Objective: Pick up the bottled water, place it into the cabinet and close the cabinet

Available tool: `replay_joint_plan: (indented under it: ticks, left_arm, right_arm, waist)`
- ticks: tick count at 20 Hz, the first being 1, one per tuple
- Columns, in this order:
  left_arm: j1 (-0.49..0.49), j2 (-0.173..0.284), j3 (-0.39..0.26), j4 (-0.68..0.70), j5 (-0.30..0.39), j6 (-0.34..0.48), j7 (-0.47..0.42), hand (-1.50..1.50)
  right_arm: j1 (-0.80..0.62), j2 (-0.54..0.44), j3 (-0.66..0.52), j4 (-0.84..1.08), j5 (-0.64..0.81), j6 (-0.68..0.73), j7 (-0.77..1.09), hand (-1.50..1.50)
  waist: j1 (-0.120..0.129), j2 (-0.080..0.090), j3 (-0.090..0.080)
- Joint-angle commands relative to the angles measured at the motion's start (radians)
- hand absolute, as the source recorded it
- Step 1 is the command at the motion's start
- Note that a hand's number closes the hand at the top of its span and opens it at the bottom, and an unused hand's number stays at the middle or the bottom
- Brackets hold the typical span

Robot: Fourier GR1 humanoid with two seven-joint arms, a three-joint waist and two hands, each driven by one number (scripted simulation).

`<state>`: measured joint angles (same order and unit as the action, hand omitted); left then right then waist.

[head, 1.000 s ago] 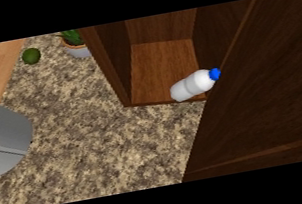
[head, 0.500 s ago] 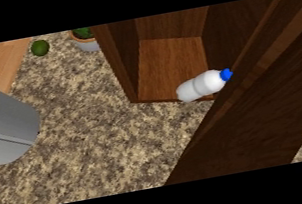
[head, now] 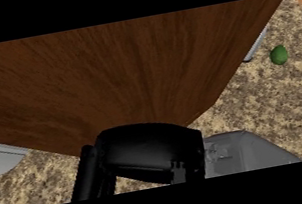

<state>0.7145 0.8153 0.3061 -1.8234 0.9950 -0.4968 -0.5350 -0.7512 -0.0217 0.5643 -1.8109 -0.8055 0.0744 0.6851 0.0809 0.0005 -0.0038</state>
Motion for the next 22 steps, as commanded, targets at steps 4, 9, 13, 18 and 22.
replay_joint_plan:
  ticks: [4,9,13,18,22]
  left_arm:
    - [0.094,-0.077,0.105,0.028,-0.019,-0.098,-0.035,-1.5]
    - [0.106,-0.113,0.117,0.018,-0.021,-0.134,0.014,-1.5]
    - [0.092,-0.137,0.134,-0.009,-0.014,-0.119,0.057,-1.5]
    - [0.017,-0.127,0.154,0.008,0.011,-0.085,0.11,-1.5]
    - [0.068,-0.189,0.158,0.01,-0.03,-0.17,0.083,-1.5]
  right_arm:
    - [-0.11,0.016,-0.154,0.23,-0.131,0.024,0.021,1.5]
    - [-0.127,0.012,-0.223,0.437,-0.097,0.139,-0.085,1.5]
    - [-0.183,-0.029,-0.307,0.523,-0.103,0.163,-0.086,1.5]
    - [-0.18,-0.049,-0.336,0.648,0.01,0.275,-0.242,1.5]
    - [-0.215,-0.078,-0.378,0.697,0.079,0.299,-0.328,1.5]
  waist:
    - [-0.045,0.0,0.004]
    - [-0.05,0.003,0.004]
    - [-0.056,0.002,0.004]
    - [-0.063,0.006,0.004]
    - [-0.052,0.004,0.004]
